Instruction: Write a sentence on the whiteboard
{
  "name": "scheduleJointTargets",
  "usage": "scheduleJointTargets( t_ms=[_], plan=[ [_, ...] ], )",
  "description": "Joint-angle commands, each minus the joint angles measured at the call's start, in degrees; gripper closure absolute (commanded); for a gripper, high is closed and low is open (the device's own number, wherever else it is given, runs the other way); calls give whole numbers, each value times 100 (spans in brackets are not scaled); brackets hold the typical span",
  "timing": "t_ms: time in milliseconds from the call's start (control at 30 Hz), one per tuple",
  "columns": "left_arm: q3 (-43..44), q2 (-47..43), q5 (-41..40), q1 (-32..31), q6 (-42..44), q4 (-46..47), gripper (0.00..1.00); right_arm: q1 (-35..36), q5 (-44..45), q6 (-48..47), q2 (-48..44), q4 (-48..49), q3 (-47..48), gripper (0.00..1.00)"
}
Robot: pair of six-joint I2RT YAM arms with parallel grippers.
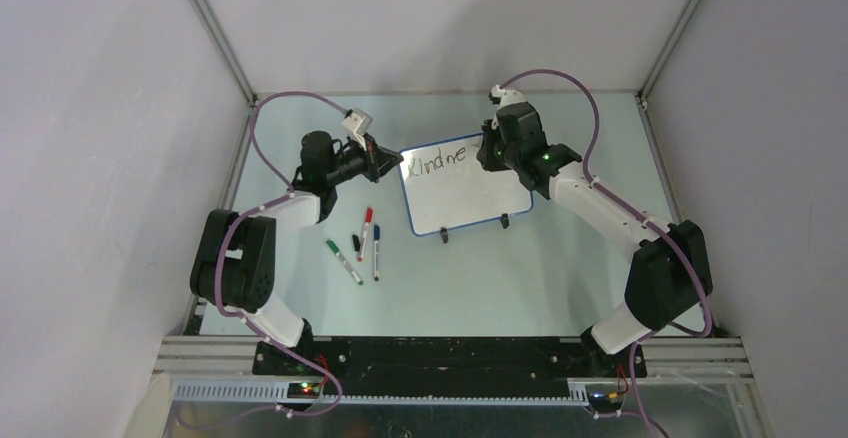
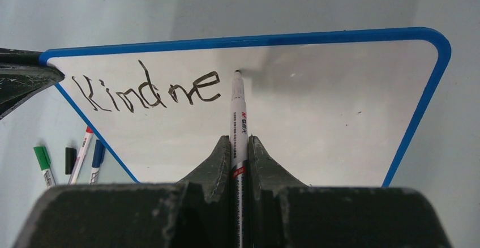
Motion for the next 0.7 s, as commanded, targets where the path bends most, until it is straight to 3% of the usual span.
scheduleJointTargets(
  t_ms=[0, 667],
  plan=[
    [-142, -46, -212, -62, 457, -334, 100, -27, 37, 11, 70, 278, 90, 100],
    [-154, -60, -212, -58, 462, -329, 100, -22, -254, -113, 152, 34, 166, 100]
  ],
)
